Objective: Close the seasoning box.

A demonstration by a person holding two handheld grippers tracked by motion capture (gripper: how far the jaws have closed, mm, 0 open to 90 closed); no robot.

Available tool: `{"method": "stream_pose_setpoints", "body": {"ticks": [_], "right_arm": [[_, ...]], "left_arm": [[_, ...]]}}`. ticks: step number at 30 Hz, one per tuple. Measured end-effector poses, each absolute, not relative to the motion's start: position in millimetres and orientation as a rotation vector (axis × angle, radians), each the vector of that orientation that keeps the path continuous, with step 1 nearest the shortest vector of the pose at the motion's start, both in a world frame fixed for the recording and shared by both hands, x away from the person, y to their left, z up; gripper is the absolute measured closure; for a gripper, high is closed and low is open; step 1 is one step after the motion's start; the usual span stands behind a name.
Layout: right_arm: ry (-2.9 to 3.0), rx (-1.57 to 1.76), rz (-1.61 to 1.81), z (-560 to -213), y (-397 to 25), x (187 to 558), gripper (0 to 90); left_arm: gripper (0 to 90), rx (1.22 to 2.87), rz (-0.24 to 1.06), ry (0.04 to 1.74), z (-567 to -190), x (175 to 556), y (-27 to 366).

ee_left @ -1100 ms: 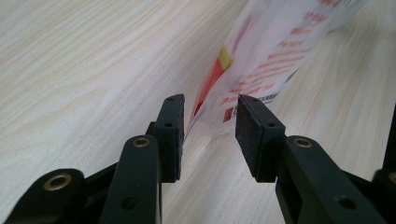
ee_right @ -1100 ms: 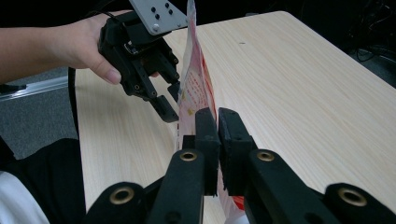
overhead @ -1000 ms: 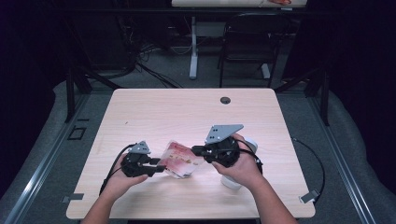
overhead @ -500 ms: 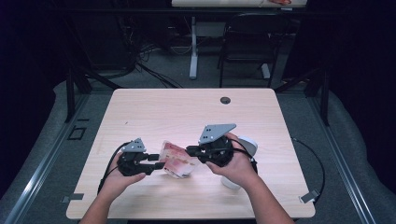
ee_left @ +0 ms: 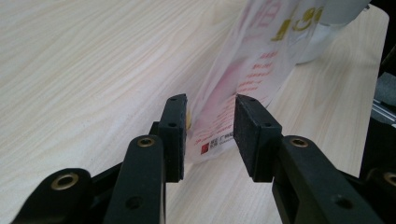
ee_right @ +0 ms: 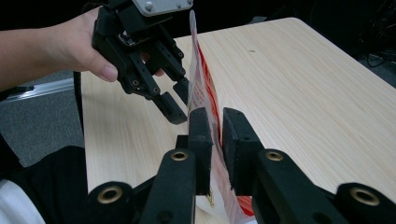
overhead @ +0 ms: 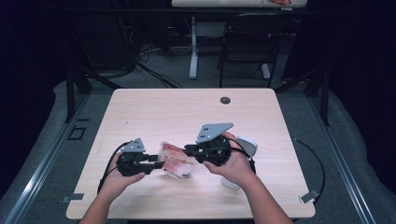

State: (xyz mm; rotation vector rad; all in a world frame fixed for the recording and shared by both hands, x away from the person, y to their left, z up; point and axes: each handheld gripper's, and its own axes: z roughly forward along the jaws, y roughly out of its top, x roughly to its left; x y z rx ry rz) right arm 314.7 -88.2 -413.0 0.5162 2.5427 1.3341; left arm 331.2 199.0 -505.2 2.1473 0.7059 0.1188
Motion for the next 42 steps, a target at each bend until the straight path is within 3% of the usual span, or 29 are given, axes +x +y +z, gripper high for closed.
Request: {"method": "stream_pose_setpoints", "body": {"ticks": [18, 42], "right_arm": [[2.52, 0.524, 1.471, -403.5, -86.6, 313.2, 68.9], [2.472, 0.547, 1.537, -405.0, -101.5, 302.1, 62.5]], "left_arm": [[65.4, 2.132, 0.117, 0.709, -502.2, 330.9, 205.1], [57.7, 2.104, 0.124, 0.749, -499.5, 331.8, 225.7]]}}
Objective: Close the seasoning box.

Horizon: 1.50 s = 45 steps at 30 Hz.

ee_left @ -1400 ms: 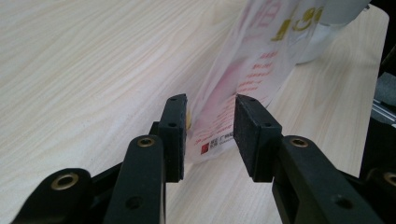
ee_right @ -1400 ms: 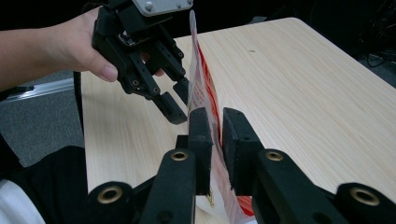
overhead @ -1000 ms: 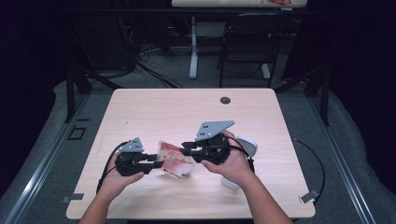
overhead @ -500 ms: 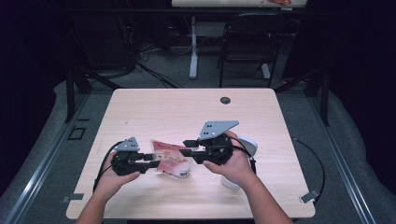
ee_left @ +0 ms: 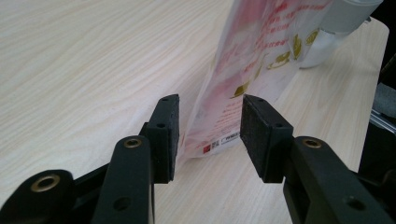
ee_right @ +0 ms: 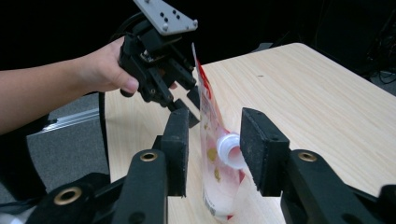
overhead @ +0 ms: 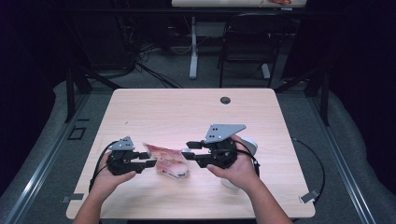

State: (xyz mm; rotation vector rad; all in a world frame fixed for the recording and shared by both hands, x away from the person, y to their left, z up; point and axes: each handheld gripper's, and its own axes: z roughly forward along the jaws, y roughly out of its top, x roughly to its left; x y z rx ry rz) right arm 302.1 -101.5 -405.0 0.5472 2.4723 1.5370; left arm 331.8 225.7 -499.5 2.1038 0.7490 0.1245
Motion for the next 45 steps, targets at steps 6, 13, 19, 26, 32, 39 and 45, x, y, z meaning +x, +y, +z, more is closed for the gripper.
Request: {"method": "stream_pose_setpoints", "body": {"ticks": [6, 13, 19, 26, 32, 39, 45], "right_arm": [[2.462, 0.579, 1.544, -406.8, -108.3, 300.6, 58.9], [2.418, 0.614, 1.552, -408.5, -118.3, 298.5, 55.5], [2.414, 0.646, 1.527, -410.2, -125.3, 297.0, 56.4], [2.298, 0.717, 1.55, -407.8, -144.6, 296.1, 56.0], [2.273, 0.755, 1.518, -404.9, -159.1, 295.7, 54.5], [2.24, 0.791, 1.497, -404.8, -171.4, 294.2, 54.6], [2.153, 0.868, 1.472, -406.3, -185.9, 294.5, 59.2]], "left_arm": [[56.3, 2.097, 0.159, 0.76, -494.3, 330.7, 231.8], [56.0, 2.092, 0.171, 0.777, -493.4, 330.8, 238.2], [56.1, 2.087, 0.178, 0.786, -491.9, 330.9, 242.4], [56.0, 2.065, 0.184, 0.8, -491.0, 331.0, 247.1], [55.5, 2.049, 0.193, 0.823, -490.3, 331.6, 252.6], [55.1, 2.041, 0.204, 0.85, -490.9, 333.0, 260.1], [54.0, 2.027, 0.215, 0.875, -490.7, 333.5, 263.9]]}}
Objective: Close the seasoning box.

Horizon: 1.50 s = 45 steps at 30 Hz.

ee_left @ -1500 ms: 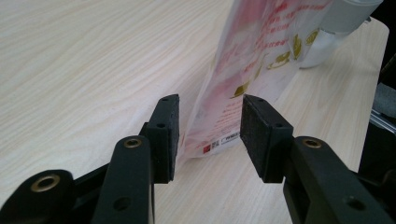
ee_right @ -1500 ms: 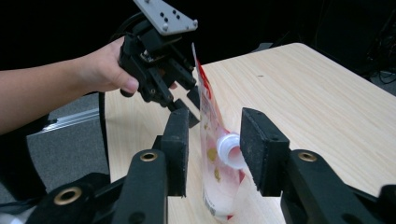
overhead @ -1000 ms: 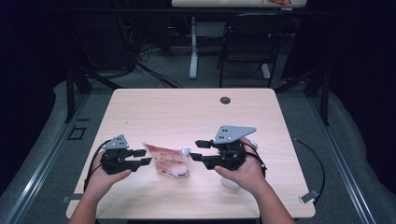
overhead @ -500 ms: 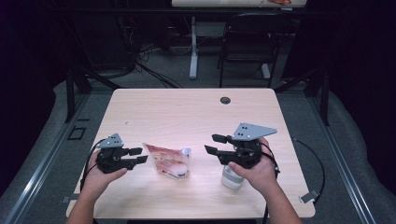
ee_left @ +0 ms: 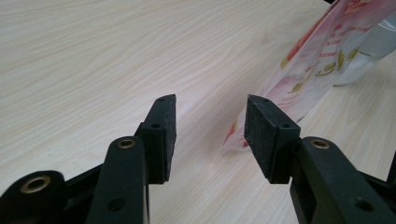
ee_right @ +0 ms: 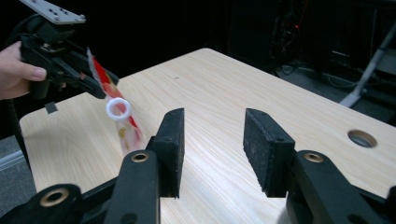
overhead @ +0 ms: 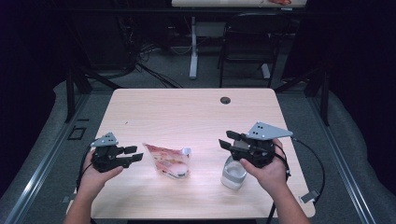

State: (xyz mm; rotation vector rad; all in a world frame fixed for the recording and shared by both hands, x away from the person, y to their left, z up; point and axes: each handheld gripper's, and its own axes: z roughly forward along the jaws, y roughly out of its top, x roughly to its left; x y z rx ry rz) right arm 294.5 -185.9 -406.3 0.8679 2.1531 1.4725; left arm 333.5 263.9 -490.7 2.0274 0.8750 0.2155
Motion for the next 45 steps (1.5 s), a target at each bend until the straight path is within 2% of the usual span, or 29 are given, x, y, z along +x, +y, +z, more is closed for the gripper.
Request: {"method": "stream_pose_setpoints", "body": {"ticks": [11, 21, 33, 45], "right_arm": [[2.12, 0.994, 1.427, -403.7, -218.8, 301.8, 73.3], [2.094, 1.118, 1.313, -412.6, -247.9, 313.5, 90.0], [2.097, 1.236, 1.295, -439.3, -261.6, 320.1, 90.0], [2.12, 1.21, 1.34, -445.1, -254.2, 309.7, 90.0]], "left_arm": [[53.1, 2.0, 0.216, 0.891, -490.0, 333.7, 269.3], [52.9, 1.986, 0.207, 0.908, -491.1, 334.5, 272.8], [52.8, 1.992, 0.213, 0.906, -491.9, 335.0, 273.7], [52.5, 1.989, 0.212, 0.918, -492.3, 334.9, 274.7]]}}
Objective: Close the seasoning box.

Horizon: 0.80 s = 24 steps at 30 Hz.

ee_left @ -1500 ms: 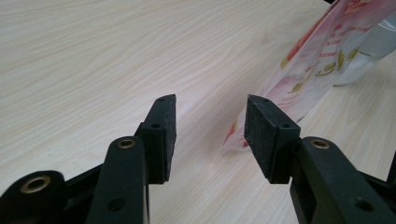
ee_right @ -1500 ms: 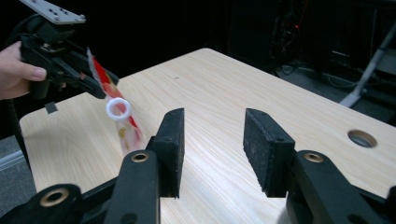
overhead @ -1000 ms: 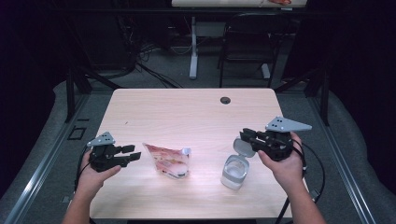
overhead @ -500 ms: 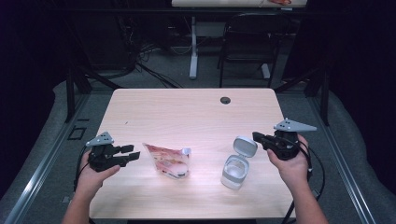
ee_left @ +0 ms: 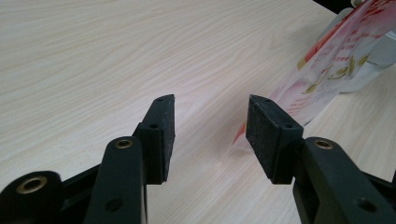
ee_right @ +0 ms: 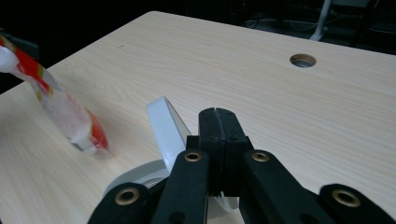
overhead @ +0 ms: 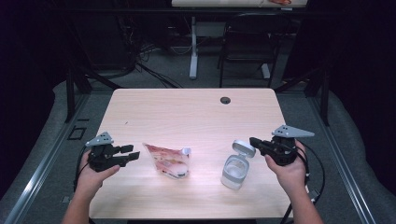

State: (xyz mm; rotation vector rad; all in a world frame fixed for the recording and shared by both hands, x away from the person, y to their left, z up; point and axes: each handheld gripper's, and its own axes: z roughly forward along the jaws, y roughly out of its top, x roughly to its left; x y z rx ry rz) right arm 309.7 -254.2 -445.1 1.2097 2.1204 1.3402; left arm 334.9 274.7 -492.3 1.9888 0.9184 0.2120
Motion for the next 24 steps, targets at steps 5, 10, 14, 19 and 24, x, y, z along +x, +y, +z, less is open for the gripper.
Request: {"method": "stream_pose_setpoints", "body": {"ticks": [5, 10, 14, 19, 24], "right_arm": [[2.15, 1.187, 1.344, -448.2, -249.3, 304.8, 90.0], [2.162, 1.177, 1.347, -455.2, -244.4, 296.3, 90.0], [2.143, 1.181, 1.373, -462.1, -246.0, 289.2, 90.0], [2.099, 1.205, 1.354, -474.2, -250.4, 280.2, 90.0], [2.04, 1.235, 1.355, -485.2, -258.1, 272.0, 89.3]], "left_arm": [[52.1, 1.984, 0.215, 0.924, -493.4, 335.4, 275.2], [51.8, 1.984, 0.219, 0.928, -494.2, 335.8, 276.0], [51.2, 1.982, 0.216, 0.928, -494.5, 335.5, 275.2], [51.0, 1.976, 0.217, 0.937, -495.7, 335.8, 274.9], [50.8, 1.972, 0.218, 0.948, -498.1, 337.0, 276.3]]}}
